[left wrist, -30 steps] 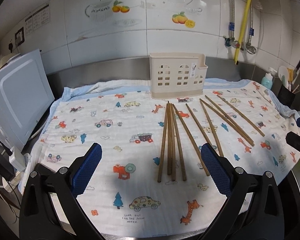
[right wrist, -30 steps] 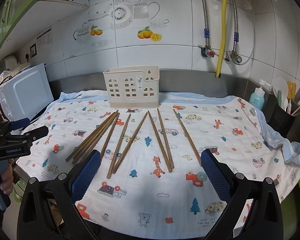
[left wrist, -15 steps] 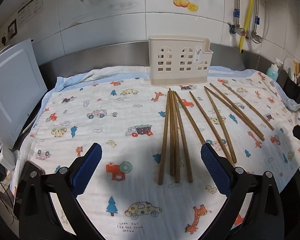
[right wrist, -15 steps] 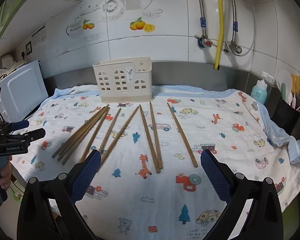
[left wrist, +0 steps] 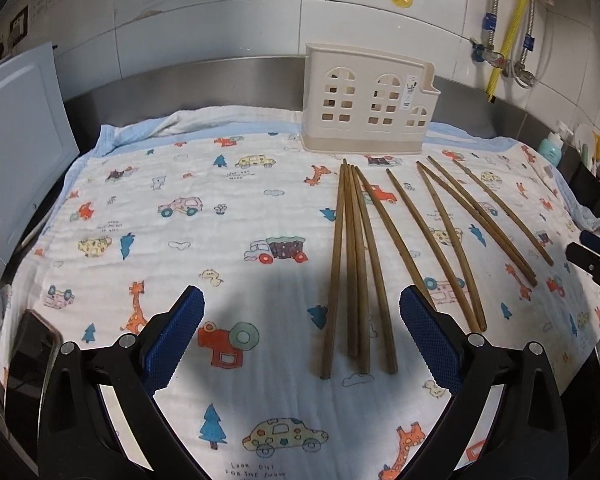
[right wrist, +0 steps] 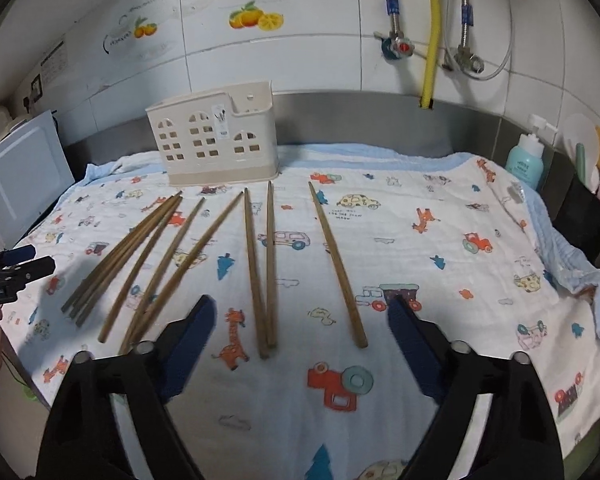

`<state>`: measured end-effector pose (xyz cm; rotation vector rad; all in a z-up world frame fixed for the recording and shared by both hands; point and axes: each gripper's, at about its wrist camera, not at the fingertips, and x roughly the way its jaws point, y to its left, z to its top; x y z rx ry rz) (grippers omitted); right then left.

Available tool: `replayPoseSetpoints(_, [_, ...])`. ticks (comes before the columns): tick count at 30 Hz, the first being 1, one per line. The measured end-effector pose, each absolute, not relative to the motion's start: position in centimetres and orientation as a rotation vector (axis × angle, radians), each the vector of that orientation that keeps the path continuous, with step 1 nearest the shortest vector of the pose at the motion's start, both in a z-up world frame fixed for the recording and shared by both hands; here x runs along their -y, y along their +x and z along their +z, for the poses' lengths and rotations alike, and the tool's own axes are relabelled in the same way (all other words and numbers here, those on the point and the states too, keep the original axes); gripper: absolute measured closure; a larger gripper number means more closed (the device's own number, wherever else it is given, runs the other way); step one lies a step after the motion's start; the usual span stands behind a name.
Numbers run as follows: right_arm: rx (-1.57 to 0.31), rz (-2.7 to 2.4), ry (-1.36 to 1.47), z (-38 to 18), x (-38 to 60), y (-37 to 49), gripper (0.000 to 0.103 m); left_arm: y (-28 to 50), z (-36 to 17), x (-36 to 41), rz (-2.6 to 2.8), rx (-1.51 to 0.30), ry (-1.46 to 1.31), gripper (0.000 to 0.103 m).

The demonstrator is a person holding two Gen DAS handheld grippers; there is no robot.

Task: Organize utensils
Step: 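Lower the right tool toward a single chopstick and open its fingers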

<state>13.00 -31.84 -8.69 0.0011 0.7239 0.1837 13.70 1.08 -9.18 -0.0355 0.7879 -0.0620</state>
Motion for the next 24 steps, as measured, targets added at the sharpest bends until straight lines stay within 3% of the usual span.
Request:
replayPoseSetpoints(4, [-0.743, 0.199, -0.002, -9.2, 32.0, 14.3, 0.028, 14.1, -9.5, -1.2, -0.055, -0.789, -0.029, 0.007])
replayPoseSetpoints(5, [-0.748, 0.199, 0.002, -9.4, 32.1, 14.6, 0.029, 14.2, -9.6, -1.2, -0.059, -0.791, -0.027, 0.013])
replayPoseSetpoints(9, [-0.763, 0.196, 0.002, -9.8, 32.3, 15.4, 0.031, 14.7, -10.0, -1.2, -0.070, -0.806, -0.036, 0.018])
replayPoseSetpoints(24, [-0.846, 0.203, 0.032, -11.9, 32.9, 17.4, 0.063, 17.4, -12.4, -0.2, -0.130, -0.886, -0.044, 0.062])
